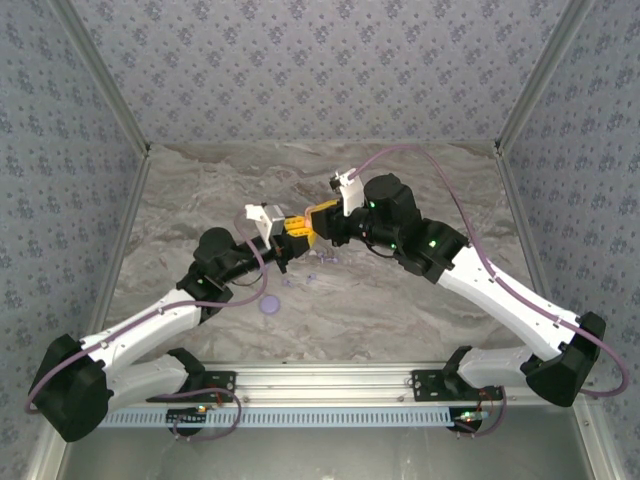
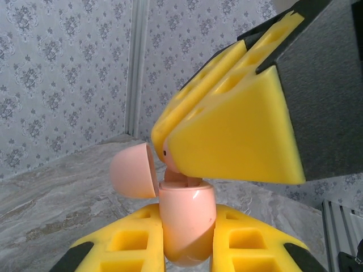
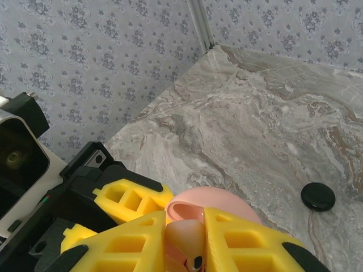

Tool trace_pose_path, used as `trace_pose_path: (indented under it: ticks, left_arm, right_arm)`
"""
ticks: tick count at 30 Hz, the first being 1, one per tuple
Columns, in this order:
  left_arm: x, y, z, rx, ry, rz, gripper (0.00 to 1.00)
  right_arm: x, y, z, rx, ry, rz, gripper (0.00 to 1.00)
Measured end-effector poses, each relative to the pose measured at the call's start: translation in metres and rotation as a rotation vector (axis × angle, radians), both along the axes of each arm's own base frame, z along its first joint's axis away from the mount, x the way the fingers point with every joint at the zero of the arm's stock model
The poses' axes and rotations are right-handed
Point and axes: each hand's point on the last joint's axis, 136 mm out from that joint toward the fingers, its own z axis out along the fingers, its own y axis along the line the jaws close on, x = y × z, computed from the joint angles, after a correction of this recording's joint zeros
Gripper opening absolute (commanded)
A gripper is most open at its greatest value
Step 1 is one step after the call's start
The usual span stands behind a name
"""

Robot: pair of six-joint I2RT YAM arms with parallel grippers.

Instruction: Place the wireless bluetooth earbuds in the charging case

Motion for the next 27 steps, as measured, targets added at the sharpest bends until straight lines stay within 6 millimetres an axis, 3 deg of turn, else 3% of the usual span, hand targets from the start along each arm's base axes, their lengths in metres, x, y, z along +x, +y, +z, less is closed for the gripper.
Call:
trace_pose_path:
  ticks: [6, 12, 17, 26, 27]
  left_arm:
    - [0.000, 0.000, 0.000, 0.001, -0.001, 0.000, 0.00]
    - [0.000, 0.000, -0.003, 0.011, 0.010, 0.000, 0.00]
    - [0.000, 0.000, 0.000, 0.001, -0.001, 0.000, 0.00]
    - [-0.003, 0.000, 0.009, -0.028, -0.024, -0.013, 0.00]
    - [-0.003, 0.000, 0.010, -0.030, -0.025, -0.017, 0.00]
  right_arm:
    - [-0.002, 0.001, -0.002, 0.003, 0.019, 0.009, 0.27]
    - [-0.003, 0.004, -0.004, 0.011, 0.040, 0.027, 0.44]
    - [0.001, -0.001, 0.006, 0.028, 0.041, 0.041, 0.56]
    - [0.008, -0.038, 0.037, 0.116, 0.020, 0.052, 1.00]
    - [0.007, -0.039, 0.037, 0.122, 0.025, 0.062, 1.00]
